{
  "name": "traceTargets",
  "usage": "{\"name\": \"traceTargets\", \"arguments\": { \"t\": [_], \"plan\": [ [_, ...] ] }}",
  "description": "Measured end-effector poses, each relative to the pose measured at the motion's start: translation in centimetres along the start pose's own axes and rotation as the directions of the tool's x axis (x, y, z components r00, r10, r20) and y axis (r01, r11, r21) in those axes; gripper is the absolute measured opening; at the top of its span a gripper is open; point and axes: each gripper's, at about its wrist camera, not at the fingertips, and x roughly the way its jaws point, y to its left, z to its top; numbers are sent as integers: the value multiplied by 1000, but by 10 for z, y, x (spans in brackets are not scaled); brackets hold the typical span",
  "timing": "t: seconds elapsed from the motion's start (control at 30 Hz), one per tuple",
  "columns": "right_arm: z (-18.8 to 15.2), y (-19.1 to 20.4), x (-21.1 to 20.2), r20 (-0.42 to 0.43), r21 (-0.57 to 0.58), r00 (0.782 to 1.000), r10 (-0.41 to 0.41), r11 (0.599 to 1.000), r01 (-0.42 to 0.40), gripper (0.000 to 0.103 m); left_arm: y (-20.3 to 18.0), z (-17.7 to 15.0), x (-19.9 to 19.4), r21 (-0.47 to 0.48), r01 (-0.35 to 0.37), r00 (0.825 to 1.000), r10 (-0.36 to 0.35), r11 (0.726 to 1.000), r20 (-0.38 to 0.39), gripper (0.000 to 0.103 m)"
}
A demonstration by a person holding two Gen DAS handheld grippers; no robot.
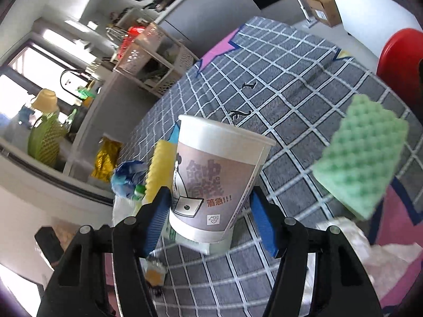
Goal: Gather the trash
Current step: 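Grasp the white paper cup with right tool while left tool reaches the blue wrapper, then grasp the blue wrapper with left tool while right tool holds the cup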
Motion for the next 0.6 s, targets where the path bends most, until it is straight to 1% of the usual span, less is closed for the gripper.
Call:
{"name": "traceTargets", "arguments": {
  "t": [0.1, 0.2, 0.27, 0.3, 0.33, 0.4, 0.47, 0.53, 0.6],
  "plan": [
    [-10, -2, -16, 3, -19, 1000, 17, 1000, -16, 63, -6, -4, -3, 8, -48, 999, 48, 999, 2, 103],
    [-22, -4, -32, 12, -48, 1000, 22, 999, -21, 63, -12, -15, -9, 6, -53, 999, 53, 999, 1, 103],
    [-30, -4, -38, 13, -69, 1000, 22, 997, -22, 63, -18, -28, -13, 8, -58, 998, 58, 998, 5, 103],
    [-35, -4, -40, 11, -82, 1000, 21, 996, -20, 63, -24, -36, -17, 22, -57, 998, 57, 998, 29, 103],
    [-40, -4, -42, 8, -95, 1000, 19, 995, -18, 63, -31, -44, -17, 52, -52, 998, 51, 997, 25, 103],
    [-48, -4, -44, 4, -117, 1000, 14, 993, -14, 63, -41, -55, -10, 97, -72, 997, 74, 993, -21, 103],
    [-57, -3, -45, -7, -139, 1000, 14, 990, -15, 63, -47, -66, 3, 105, -91, 992, 99, 990, -81, 103],
    [-64, -3, -48, -9, -156, 1000, 11, 988, -12, 63, -51, -80, 19, 110, -100, 982, 116, 989, -147, 103],
    [-71, -3, -52, -5, -174, 1000, 9, 985, -10, 63, -54, -90, 26, 108, -103, 978, 120, 989, -171, 103]
  ]
}}
